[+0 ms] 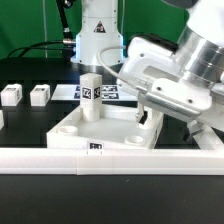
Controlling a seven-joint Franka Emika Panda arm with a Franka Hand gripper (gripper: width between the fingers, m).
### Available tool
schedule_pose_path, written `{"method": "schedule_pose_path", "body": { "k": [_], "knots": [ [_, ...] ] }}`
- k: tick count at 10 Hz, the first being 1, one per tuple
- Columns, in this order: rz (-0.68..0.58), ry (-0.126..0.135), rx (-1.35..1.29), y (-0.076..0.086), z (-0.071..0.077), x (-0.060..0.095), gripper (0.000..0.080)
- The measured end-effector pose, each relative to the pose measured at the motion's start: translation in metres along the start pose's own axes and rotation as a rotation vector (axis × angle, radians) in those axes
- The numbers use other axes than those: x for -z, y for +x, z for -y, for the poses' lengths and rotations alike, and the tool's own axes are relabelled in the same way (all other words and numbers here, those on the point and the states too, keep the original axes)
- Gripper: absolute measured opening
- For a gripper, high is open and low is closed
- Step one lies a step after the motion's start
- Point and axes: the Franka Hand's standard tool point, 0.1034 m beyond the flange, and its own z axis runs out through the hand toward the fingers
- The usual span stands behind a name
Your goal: Assemble square table
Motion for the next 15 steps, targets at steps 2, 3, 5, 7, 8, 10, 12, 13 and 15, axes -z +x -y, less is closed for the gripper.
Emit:
{"method": "schedule_pose_path", "body": {
  "k": [2, 3, 5, 7, 8, 10, 12, 13, 15],
  "knots": [
    [-0.003, -0.001, -0.004, 0.003, -0.004, 0.001, 0.0648],
    [-0.003, 0.0, -0.004, 0.003, -0.004, 0.0, 0.0648],
    [-0.002, -0.003, -0.002, 0.002, -0.004, -0.001, 0.0648],
    [0.085, -0.139, -0.039, -0.006, -0.012, -0.002, 0.0648],
    [0.091, -0.152, -0.066, -0.008, -0.011, -0.004, 0.0648],
    [0.091, -0.151, -0.049, -0.01, -0.01, -0.005, 0.0648],
    [0.09, -0.151, -0.049, -0.01, -0.01, -0.006, 0.0648],
    [0.09, -0.15, -0.049, -0.01, -0.01, -0.006, 0.0648],
    [0.09, -0.15, -0.049, -0.01, -0.01, -0.006, 0.0648]
  ]
}}
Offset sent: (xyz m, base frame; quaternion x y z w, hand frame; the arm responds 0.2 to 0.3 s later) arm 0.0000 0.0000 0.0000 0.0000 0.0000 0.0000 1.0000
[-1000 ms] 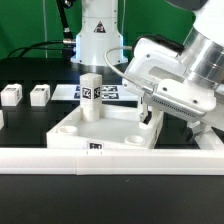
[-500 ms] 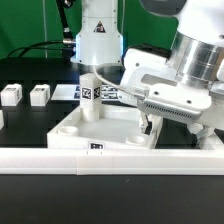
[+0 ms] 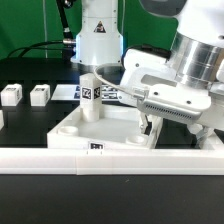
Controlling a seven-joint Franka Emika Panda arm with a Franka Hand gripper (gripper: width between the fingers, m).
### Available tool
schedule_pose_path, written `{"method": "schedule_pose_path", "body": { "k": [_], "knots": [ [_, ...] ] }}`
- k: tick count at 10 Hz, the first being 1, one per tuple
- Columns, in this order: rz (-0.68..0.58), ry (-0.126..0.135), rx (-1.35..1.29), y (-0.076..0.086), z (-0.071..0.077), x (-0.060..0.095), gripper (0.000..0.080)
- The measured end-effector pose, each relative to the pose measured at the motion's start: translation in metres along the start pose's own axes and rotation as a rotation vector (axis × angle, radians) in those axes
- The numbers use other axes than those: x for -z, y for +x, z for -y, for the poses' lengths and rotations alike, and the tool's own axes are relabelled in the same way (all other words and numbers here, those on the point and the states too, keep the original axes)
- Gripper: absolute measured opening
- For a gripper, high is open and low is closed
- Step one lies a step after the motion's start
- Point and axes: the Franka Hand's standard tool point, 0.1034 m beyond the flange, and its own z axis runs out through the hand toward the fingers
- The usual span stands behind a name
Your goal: Assemble square table
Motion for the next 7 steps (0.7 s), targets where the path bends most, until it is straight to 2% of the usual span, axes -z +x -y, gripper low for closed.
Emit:
{"method": "schedule_pose_path", "body": {
  "k": [1, 2, 3, 5, 6, 7],
  "knots": [
    [0.001, -0.002, 0.002, 0.0, 0.0, 0.0, 0.0648],
    [0.041, -0.077, 0.054, -0.007, -0.003, 0.004, 0.0648],
    [0.049, -0.125, 0.059, -0.007, -0.001, 0.004, 0.0648],
    [0.034, -0.144, 0.117, -0.003, -0.001, -0.01, 0.0648],
    [0.026, -0.14, 0.106, -0.001, 0.0, -0.012, 0.0648],
    [0.021, -0.114, 0.055, 0.002, 0.003, -0.013, 0.0648]
  ]
}}
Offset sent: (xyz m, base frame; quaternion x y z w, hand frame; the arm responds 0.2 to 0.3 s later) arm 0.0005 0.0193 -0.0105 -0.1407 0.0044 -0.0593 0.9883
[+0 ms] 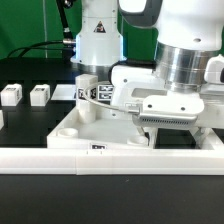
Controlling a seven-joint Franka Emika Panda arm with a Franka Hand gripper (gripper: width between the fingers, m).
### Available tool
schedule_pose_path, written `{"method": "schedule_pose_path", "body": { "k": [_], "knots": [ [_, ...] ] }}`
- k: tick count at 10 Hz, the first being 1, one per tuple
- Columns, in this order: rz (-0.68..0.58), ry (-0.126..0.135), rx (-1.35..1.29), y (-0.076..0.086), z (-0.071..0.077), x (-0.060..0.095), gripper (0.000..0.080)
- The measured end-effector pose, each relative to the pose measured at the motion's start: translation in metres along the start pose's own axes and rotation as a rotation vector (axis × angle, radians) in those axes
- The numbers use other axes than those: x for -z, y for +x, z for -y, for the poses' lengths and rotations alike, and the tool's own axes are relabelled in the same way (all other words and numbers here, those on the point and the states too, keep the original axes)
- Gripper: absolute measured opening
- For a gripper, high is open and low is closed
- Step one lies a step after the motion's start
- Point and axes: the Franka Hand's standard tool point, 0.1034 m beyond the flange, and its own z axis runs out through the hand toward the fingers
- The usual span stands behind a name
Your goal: Assemble square table
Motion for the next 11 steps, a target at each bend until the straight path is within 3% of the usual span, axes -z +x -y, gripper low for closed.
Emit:
{"method": "schedule_pose_path", "body": {
  "k": [3, 5, 8, 9, 10, 11],
  "knots": [
    [-0.015, 0.043, -0.042, 0.0098, 0.0052, -0.0006, 0.0648],
    [-0.015, 0.043, -0.044, 0.0096, 0.006, -0.0011, 0.0648],
    [-0.017, 0.043, -0.044, 0.01, 0.0063, -0.0021, 0.023],
    [-0.017, 0.043, -0.044, 0.01, 0.0066, -0.0021, 0.023],
    [-0.017, 0.042, -0.045, 0.01, 0.0063, -0.0015, 0.0072],
    [-0.017, 0.042, -0.045, 0.01, 0.0064, -0.0016, 0.0061]
  ]
}}
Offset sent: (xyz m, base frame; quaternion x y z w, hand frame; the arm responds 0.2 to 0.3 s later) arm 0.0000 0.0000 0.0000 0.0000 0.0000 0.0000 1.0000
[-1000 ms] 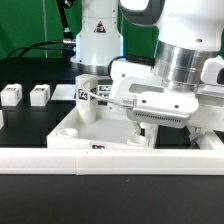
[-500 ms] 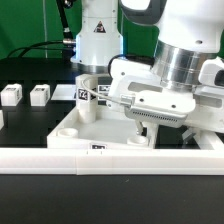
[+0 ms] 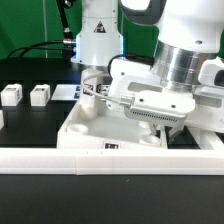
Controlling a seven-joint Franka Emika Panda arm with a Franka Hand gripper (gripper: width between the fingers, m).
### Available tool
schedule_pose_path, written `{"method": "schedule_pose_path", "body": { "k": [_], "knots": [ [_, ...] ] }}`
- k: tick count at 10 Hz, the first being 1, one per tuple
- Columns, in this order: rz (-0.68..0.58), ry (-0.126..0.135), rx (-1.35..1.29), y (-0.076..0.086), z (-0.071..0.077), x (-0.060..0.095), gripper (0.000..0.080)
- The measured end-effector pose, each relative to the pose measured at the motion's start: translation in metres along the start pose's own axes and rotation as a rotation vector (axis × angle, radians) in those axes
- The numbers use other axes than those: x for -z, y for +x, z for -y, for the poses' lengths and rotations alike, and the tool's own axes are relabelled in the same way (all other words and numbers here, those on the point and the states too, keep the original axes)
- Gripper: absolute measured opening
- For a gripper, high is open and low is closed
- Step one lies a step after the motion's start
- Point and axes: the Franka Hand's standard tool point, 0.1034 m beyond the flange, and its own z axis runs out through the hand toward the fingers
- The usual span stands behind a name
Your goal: Assemble square table
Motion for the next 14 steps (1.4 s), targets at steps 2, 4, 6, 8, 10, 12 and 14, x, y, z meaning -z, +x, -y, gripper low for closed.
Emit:
{"method": "schedule_pose_path", "body": {
  "k": [2, 4, 6, 8, 10, 12, 14],
  "knots": [
    [-0.005, 0.003, 0.013, 0.001, -0.001, 0.0, 0.0061],
    [-0.054, 0.034, 0.079, 0.014, -0.013, 0.003, 0.0061],
    [-0.116, 0.107, 0.083, 0.028, -0.035, 0.012, 0.0061],
    [-0.123, 0.102, 0.091, 0.022, -0.041, 0.017, 0.0061],
    [-0.085, -0.016, 0.058, 0.011, -0.041, 0.012, 0.0061],
    [-0.107, -0.086, 0.044, 0.009, -0.04, 0.006, 0.0061],
    [-0.134, -0.07, 0.044, 0.008, -0.04, 0.006, 0.0061]
  ]
}}
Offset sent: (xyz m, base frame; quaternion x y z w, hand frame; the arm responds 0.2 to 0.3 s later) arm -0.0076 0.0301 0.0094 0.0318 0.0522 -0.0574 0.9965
